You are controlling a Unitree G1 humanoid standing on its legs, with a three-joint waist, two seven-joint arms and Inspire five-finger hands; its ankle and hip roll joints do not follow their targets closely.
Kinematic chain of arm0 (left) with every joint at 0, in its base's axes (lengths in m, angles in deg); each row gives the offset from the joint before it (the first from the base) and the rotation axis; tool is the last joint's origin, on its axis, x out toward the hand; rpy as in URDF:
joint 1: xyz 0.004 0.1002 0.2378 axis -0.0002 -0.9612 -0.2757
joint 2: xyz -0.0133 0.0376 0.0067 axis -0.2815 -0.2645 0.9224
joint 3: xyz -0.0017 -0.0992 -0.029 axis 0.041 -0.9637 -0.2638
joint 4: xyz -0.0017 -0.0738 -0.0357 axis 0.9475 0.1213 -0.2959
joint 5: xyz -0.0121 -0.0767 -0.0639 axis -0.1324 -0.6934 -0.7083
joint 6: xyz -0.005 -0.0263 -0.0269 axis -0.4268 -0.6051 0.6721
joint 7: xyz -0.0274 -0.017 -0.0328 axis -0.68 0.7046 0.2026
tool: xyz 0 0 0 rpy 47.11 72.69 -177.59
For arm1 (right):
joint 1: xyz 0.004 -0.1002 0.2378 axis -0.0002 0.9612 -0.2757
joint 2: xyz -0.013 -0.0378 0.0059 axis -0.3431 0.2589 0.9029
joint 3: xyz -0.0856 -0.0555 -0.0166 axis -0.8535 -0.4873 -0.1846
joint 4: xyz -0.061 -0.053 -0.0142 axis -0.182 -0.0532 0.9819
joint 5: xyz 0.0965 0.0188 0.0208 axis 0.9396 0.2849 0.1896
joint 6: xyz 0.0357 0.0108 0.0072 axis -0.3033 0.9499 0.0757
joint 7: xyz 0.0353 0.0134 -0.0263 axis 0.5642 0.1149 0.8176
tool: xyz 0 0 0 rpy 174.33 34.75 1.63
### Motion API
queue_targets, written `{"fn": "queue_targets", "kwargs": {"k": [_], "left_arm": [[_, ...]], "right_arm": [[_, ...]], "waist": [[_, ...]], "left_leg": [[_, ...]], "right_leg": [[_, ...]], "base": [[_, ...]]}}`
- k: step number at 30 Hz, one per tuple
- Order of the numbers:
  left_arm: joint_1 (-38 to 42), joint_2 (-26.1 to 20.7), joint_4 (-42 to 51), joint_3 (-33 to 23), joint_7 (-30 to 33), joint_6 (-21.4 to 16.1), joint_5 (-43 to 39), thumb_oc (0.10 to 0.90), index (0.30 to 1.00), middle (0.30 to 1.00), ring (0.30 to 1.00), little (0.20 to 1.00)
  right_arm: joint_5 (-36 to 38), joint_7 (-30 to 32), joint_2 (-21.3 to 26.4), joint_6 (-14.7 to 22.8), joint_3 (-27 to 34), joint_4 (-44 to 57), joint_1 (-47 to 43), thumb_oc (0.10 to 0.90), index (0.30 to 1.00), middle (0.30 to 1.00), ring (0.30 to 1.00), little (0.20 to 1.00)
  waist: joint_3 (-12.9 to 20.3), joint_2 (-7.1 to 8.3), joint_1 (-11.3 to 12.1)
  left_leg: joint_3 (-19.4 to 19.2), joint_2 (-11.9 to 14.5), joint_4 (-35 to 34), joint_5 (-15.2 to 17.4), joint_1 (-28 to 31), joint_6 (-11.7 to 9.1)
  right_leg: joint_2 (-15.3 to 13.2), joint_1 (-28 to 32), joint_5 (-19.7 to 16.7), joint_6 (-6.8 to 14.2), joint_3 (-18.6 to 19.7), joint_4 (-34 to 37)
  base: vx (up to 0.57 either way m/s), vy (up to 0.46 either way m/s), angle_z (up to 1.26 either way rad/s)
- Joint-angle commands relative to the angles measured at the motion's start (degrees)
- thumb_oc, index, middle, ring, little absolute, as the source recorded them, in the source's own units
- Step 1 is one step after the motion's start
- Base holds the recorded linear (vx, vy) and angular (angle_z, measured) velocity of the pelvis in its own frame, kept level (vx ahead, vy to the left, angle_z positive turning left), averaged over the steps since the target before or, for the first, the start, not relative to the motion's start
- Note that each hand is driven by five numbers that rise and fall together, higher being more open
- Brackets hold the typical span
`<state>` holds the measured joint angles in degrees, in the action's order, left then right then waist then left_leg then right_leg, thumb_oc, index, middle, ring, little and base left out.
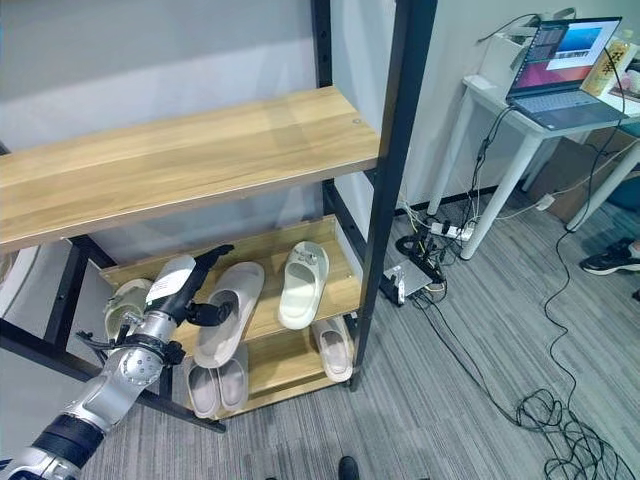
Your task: Arrange the slippers neatly on the shoe rack.
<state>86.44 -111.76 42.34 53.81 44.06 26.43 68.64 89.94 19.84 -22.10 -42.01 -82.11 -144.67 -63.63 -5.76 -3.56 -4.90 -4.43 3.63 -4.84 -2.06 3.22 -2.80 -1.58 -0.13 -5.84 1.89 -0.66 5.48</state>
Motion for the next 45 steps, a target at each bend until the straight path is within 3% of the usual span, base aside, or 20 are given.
{"fn": "queue_targets", "kwargs": {"k": [1,5,6,7,8,25,35,38,45], "left_arm": [[13.9,-4.2,-2.8,0.2,5.3,-1.5,3.9,0.800,0.900,0.900,0.900,0.900],[15.4,-4.7,-4.8,1.5,5.4,-1.1,4.8,0.800,0.900,0.900,0.900,0.900],[16.2,-4.8,-6.3,2.1,5.2,-0.7,5.2,0.720,0.780,0.780,0.780,0.780],[16.6,-4.8,-7.0,2.4,5.4,-0.7,5.1,0.576,0.564,0.564,0.564,0.564],[17.1,-4.7,-7.6,2.8,5.4,-0.6,4.8,0.400,0.300,0.300,0.300,0.300],[9.0,-1.0,-1.0,-1.4,4.0,-2.6,-1.2,0.400,0.300,0.300,0.300,0.300],[-8.4,3.2,14.8,-11.3,0.7,-6.9,-15.6,0.400,0.300,0.300,0.300,0.300],[-14.6,5.6,18.5,-12.2,-3.5,-8.1,-24.9,0.400,0.300,0.300,0.300,0.300],[-21.3,6.6,20.9,-11.2,-8.8,-7.3,-31.0,0.400,0.300,0.300,0.300,0.300]], "right_arm": [[-0.9,0.7,2.2,1.8,-1.6,0.7,-1.9,0.800,0.900,0.900,0.900,0.900],[-0.7,0.8,2.4,1.8,-1.7,1.1,-2.1,0.800,0.900,0.900,0.900,0.900],[-0.7,0.7,2.5,1.9,-1.9,1.3,-2.1,0.800,0.900,0.900,0.900,0.900],[-0.7,0.8,2.6,1.9,-1.9,1.3,-2.0,0.800,0.900,0.900,0.900,0.900],[-0.6,0.9,2.6,1.9,-1.9,1.3,-2.1,0.800,0.900,0.900,0.900,0.900],[-1.2,1.3,1.5,1.3,-0.8,-0.2,-1.7,0.800,0.900,0.900,0.900,0.900],[-1.7,1.2,0.4,0.7,0.5,-1.1,-1.5,0.800,0.900,0.900,0.900,0.900],[-2.1,1.0,0.4,0.3,1.1,-2.0,-1.4,0.800,0.900,0.900,0.900,0.900],[-2.7,0.7,0.7,0.3,1.0,-2.0,-1.0,0.800,0.900,0.900,0.900,0.900]], "waist": [[0.2,1.79,-1.5],[-0.1,1.94,-1.7],[-0.2,2.06,-1.9],[-0.2,2.12,-2.0],[-0.2,2.19,-2.0],[0.1,2.02,-0.7],[0.3,1.94,1.5],[0.2,1.94,2.4],[-0.3,1.65,3.5]], "left_leg": [[-0.8,-0.8,-0.2,3.4,-1.0,-1.2],[-1.3,-0.7,-0.2,3.3,-1.6,-1.1],[-1.6,-0.5,-0.2,3.3,-1.9,-1.1],[-1.8,-0.5,-0.2,3.3,-2.1,-1.1],[-2.1,-0.5,-0.2,3.2,-2.3,-1.1],[-1.6,-0.8,-0.2,3.6,-0.4,-1.0],[-0.2,-1.0,-0.2,2.1,-0.1,-1.0],[0.5,-1.1,-0.2,1.7,0.0,-1.0],[1.7,-0.8,-0.1,1.1,0.0,-0.9]], "right_leg": [[-1.4,2.5,8.0,4.6,-0.2,-0.5],[-1.3,1.5,7.7,4.9,0.3,-0.5],[-1.2,1.0,7.5,5.0,0.6,-0.5],[-1.3,0.7,7.4,5.0,0.6,-0.5],[-1.2,0.5,7.3,5.0,0.8,-0.5],[-1.3,2.8,8.3,4.3,0.2,-0.5],[-1.1,4.0,8.1,3.4,-1.5,-0.5],[-1.0,4.6,8.3,3.1,-2.1,-0.5],[-0.8,5.3,8.8,2.8,-3.2,-0.5]], "base": [[-0.02,0.008,-0.05],[-0.03,0.002,-0.07],[-0.02,0.003,-0.09],[-0.03,0.002,-0.15],[-0.01,0.003,-0.13],[0.00,-0.001,-0.03],[-0.03,-0.024,0.09],[-0.03,-0.027,0.13],[-0.02,-0.019,0.13]]}}
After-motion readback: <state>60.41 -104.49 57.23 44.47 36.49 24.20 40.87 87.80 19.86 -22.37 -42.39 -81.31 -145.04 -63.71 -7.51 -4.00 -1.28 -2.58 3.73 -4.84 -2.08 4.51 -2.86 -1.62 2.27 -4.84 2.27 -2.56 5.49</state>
